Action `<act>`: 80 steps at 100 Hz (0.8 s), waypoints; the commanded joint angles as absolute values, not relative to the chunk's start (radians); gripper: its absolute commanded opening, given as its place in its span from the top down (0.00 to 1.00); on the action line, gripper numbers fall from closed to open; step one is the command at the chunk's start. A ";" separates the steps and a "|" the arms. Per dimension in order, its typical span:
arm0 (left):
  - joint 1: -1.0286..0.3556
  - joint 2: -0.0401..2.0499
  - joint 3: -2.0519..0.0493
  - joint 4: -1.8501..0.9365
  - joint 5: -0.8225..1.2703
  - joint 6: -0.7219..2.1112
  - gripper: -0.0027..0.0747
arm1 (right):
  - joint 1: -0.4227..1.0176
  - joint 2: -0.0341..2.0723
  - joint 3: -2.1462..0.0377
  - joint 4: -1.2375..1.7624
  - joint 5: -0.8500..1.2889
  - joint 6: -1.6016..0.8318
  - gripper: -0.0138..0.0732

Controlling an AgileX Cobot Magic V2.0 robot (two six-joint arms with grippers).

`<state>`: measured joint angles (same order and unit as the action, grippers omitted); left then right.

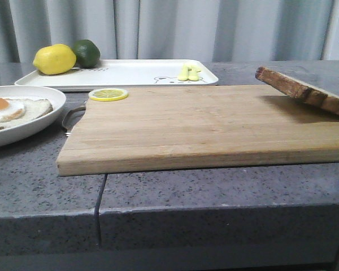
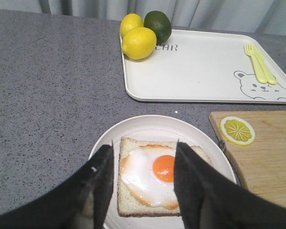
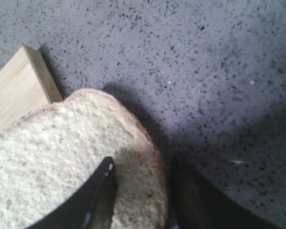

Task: Place bread and move sandwich to tray
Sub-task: 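Grasp the bread slice edge with the right gripper and lift it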

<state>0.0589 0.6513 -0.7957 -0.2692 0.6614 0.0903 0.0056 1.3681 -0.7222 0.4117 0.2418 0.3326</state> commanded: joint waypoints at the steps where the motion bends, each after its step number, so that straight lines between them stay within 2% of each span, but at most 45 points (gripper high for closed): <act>1: 0.060 0.658 -0.830 -0.291 0.588 0.090 0.61 | 0.001 1.355 -0.747 0.422 0.233 0.327 0.63; 19: 0.060 0.658 -0.830 -0.291 0.587 0.090 0.61 | 0.001 1.355 -0.747 0.433 0.238 0.327 0.81; 40: 0.060 0.658 -0.830 -0.291 0.587 0.090 0.61 | 0.001 1.347 -0.747 0.433 0.236 0.327 0.92; 80: 0.060 0.658 -0.830 -0.291 0.587 0.090 0.61 | 0.001 1.246 -0.747 0.433 0.226 0.327 0.92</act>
